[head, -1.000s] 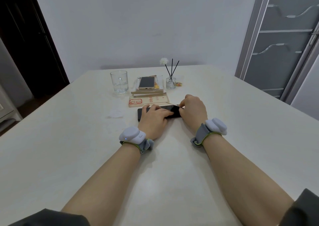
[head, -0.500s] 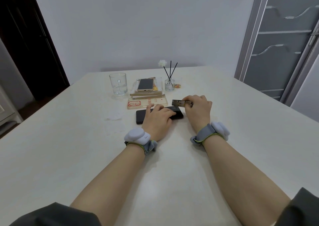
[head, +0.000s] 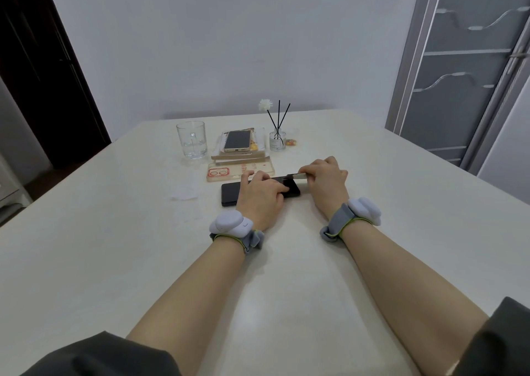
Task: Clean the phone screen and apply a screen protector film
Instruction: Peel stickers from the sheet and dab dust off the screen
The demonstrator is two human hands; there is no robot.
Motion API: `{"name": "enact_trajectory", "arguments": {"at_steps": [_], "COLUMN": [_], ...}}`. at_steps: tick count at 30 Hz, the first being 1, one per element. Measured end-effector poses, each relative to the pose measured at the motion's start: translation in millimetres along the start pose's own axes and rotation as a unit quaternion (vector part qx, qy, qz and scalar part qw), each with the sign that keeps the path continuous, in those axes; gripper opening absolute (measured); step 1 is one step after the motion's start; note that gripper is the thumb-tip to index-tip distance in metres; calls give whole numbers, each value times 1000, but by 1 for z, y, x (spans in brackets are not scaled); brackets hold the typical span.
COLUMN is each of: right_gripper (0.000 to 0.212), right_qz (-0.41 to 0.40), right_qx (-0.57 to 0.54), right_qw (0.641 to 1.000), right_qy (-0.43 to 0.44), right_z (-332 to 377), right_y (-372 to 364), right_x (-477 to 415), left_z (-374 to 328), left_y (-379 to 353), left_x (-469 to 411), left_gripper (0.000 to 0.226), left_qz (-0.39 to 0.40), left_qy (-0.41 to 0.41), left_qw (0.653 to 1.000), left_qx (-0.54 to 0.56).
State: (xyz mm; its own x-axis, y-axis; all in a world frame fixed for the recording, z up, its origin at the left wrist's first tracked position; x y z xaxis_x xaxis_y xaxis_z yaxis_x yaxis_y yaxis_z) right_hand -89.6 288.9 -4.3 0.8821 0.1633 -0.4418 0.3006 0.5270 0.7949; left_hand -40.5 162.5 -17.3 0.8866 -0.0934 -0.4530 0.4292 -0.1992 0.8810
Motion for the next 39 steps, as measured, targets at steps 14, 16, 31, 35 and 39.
{"name": "enact_trajectory", "arguments": {"at_steps": [14,16,31,35,39], "right_gripper": [33,28,32,29,25], "right_qz": [-17,-37,-104,-99,-101], "right_qx": [-57,-76,-63,-48,-4], "right_qw": [998,996,991,991,994], "right_qy": [13,17,54,71,41], "right_z": [5,7,12,18,11], "right_y": [1,4,8,6,-1], "right_x": [0,2,-1,0,-3], "left_z": [2,2,2,3,7], "left_y": [0,0,-1,-1,-3], "left_x": [-2,-2,-1,-2,-2], "left_gripper": [37,37,38,38,38], "left_qz": [-3,-1,-7,-18,-18], "left_qy": [19,20,14,13,29], "left_qw": [1000,1000,1000,1000,999], "left_qx": [20,15,22,10,-14]}}
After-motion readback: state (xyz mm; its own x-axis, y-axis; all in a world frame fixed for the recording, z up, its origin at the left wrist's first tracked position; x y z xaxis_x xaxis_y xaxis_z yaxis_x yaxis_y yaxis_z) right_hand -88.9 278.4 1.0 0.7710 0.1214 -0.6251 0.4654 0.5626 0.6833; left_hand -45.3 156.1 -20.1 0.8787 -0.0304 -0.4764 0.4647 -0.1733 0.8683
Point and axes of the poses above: each hand's wrist, its own x-axis away from the middle knuckle, its own y-axis out of the back of the hand, z = x × y, the point moved 7 cm from there along -x, towards the middle knuckle
